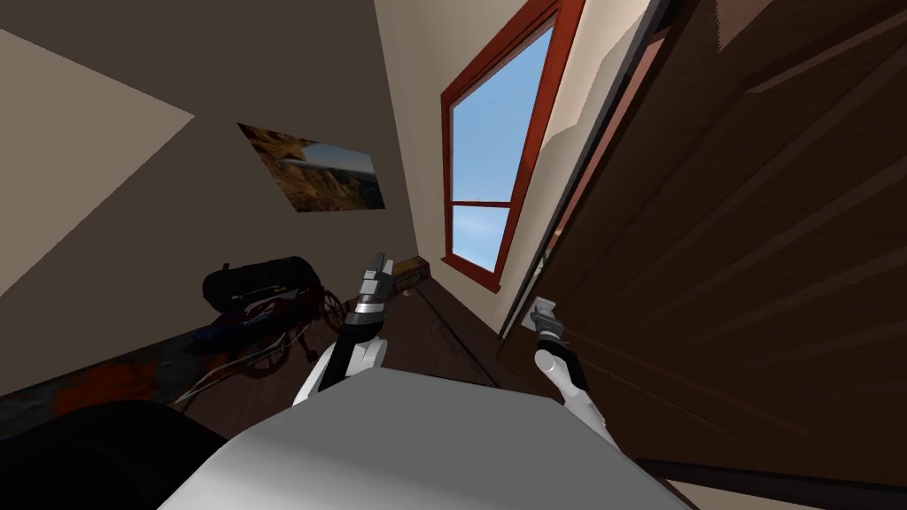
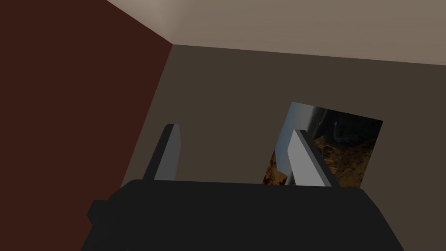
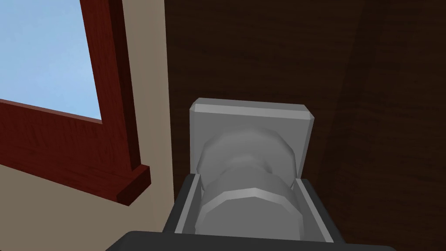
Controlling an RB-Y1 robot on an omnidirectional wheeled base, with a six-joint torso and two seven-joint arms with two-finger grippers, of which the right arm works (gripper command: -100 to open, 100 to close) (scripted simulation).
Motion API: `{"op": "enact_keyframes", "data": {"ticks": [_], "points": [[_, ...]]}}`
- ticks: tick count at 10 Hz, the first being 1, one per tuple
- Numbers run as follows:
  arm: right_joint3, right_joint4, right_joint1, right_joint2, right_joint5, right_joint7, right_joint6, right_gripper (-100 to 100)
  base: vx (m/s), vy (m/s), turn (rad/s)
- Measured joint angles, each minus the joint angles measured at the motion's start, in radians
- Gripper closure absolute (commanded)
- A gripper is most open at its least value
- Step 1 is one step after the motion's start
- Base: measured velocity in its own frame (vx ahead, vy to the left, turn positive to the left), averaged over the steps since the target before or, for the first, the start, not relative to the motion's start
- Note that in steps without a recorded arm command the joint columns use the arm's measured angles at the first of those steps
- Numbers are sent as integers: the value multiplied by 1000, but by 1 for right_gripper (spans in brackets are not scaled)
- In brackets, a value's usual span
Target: Pull the door open
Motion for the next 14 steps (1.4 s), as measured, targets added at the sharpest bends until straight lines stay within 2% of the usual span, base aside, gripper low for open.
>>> {"op": "enact_keyframes", "data": {"ticks": [3, 8, 9, 14], "points": [[32, -7, 17, -21, -1, -32, 0, 100, -229, -37, 145], [88, -26, 43, -74, -5, -101, -9, 100, -213, -21, 115], [92, -24, 46, -73, -5, -103, -6, 100, -170, 0, 137], [134, -49, 67, -113, -4, -139, -18, 100, -213, -47, 123]]}}
